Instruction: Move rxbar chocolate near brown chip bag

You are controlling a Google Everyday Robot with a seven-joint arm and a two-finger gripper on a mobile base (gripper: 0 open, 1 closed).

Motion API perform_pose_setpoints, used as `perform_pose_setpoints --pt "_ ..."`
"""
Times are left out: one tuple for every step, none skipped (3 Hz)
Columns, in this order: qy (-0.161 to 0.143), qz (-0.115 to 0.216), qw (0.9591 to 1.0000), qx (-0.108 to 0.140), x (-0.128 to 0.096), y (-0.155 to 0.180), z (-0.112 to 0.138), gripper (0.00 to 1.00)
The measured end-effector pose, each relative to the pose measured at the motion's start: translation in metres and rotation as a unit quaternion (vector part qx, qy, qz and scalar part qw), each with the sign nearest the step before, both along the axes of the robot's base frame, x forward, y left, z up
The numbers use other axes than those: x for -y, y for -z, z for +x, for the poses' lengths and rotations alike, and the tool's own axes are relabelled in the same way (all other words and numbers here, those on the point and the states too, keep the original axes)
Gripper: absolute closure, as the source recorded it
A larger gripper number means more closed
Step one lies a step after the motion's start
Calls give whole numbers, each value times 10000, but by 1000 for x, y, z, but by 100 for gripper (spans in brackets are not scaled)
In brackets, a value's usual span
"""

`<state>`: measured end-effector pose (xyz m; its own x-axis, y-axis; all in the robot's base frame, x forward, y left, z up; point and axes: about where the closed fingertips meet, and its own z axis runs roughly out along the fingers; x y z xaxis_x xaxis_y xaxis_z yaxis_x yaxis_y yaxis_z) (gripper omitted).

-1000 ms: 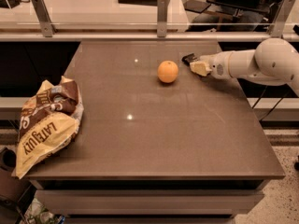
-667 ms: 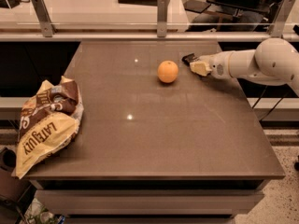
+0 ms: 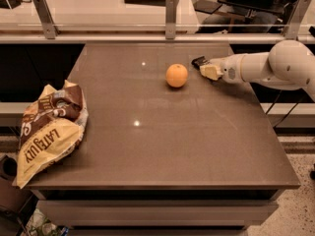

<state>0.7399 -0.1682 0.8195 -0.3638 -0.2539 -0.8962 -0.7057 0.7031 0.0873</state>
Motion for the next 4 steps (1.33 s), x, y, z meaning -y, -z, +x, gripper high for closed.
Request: perform_pose_setpoints --pt "0 -1 10000 1 0 0 0 100" --pt "0 -1 10000 1 0 0 0 100" --pt "1 -1 10000 2 0 0 0 100" --pt "1 -1 10000 2 0 0 0 100"
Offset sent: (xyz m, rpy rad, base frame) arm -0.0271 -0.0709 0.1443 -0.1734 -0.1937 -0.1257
